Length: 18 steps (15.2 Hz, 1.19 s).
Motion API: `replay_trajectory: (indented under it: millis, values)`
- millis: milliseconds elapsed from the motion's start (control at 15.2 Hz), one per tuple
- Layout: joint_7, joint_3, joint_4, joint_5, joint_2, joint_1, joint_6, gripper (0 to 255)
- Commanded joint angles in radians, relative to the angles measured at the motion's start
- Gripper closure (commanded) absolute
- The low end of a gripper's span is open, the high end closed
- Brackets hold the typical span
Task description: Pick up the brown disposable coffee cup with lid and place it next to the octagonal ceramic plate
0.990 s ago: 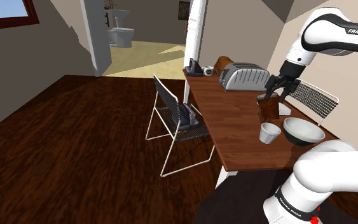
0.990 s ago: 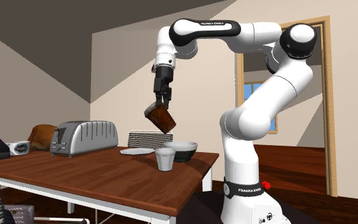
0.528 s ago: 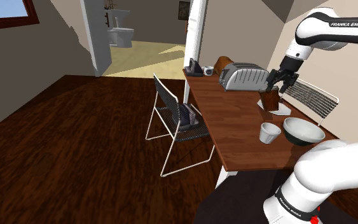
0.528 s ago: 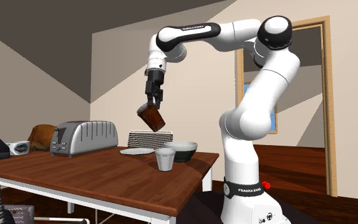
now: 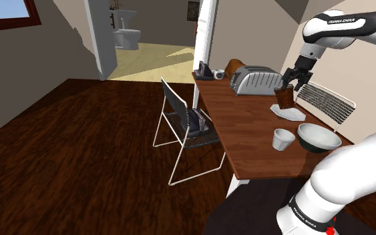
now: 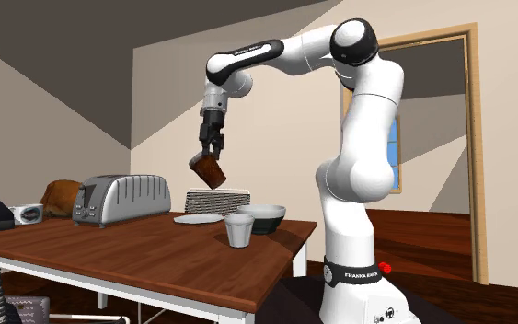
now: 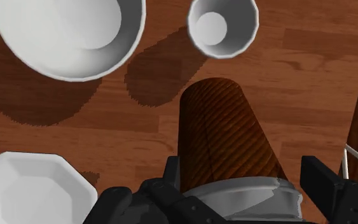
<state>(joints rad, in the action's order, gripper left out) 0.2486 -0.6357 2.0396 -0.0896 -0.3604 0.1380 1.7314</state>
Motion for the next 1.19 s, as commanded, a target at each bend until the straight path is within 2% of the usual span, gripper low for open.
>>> replay_trajectory:
  millis: [0, 198, 396, 594, 660, 726, 1122]
  values:
    - [0.062, -0.054, -0.083, 0.038, 0.091, -0.014, -0.003, 255]
    - [0.162, -0.133, -0.212, 0.125, 0.241, -0.021, -0.018, 255]
    - [0.272, -0.195, -0.360, 0.245, 0.415, 0.009, -0.056, 255]
    - [0.371, -0.218, -0.534, 0.379, 0.599, 0.094, -0.121, 255]
    - [0.396, -0.216, -0.599, 0.421, 0.658, 0.134, -0.148, 255]
    - [0.424, -0.208, -0.696, 0.476, 0.739, 0.194, -0.188, 255]
    - [0.431, -0.198, -0.597, 0.465, 0.724, 0.176, -0.101, 255]
